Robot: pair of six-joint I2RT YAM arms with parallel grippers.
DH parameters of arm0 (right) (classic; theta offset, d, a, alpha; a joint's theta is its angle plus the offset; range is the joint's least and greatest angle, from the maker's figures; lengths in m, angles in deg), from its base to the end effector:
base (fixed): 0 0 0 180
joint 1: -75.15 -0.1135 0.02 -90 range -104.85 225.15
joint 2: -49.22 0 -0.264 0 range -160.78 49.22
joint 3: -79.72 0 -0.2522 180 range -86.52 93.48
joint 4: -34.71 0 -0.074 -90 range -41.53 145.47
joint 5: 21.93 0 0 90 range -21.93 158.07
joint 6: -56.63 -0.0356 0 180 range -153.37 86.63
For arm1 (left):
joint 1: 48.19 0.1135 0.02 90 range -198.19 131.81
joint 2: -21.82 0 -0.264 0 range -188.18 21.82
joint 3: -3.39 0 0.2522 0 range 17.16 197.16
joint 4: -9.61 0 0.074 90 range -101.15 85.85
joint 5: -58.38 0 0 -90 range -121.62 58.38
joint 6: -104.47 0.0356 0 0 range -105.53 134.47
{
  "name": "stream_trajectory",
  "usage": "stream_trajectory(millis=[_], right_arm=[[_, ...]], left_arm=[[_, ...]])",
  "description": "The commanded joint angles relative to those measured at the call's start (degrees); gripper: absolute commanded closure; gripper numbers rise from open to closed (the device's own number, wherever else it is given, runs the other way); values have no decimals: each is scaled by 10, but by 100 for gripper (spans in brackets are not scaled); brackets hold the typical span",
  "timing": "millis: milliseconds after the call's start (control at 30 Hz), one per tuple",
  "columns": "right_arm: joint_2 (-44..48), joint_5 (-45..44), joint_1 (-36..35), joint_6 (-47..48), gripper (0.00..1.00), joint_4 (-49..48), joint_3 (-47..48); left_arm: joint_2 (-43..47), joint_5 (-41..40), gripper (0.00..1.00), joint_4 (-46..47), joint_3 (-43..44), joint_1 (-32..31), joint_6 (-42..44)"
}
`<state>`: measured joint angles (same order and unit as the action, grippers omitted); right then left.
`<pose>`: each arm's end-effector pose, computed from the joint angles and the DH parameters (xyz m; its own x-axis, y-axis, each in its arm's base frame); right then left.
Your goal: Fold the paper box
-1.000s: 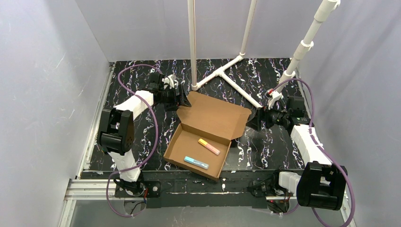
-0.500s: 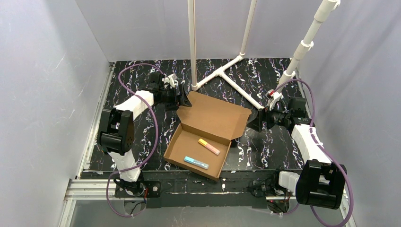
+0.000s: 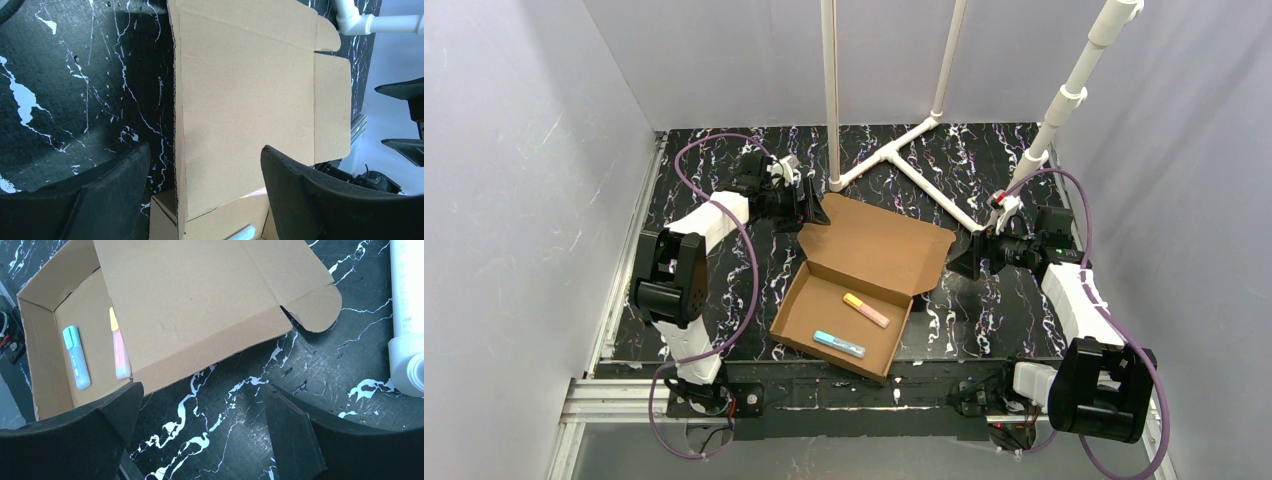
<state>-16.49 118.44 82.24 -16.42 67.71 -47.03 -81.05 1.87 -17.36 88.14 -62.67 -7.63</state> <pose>0.2272 -0.0006 0.2308 -0.5432 -0.1198 -0.8310 -0.6437 0.6949 0.3206 0.3743 -0.1170 0.2190 -0.8557 -0.1031 -0.5071 0.2847 0.7245 -0.6277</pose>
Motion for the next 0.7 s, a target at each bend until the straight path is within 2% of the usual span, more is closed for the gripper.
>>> stream_trajectory(millis=[0, 300, 667], right_arm=[[17, 17, 3, 13, 2, -2, -7], [25, 18, 3, 14, 2, 5, -1], [24, 21, 3, 13, 2, 10, 6]], left_arm=[[21, 12, 21, 4, -2, -2, 8], [46, -4, 13, -29, 30, -1, 38], [-42, -15, 16, -86, 104, -3, 36]])
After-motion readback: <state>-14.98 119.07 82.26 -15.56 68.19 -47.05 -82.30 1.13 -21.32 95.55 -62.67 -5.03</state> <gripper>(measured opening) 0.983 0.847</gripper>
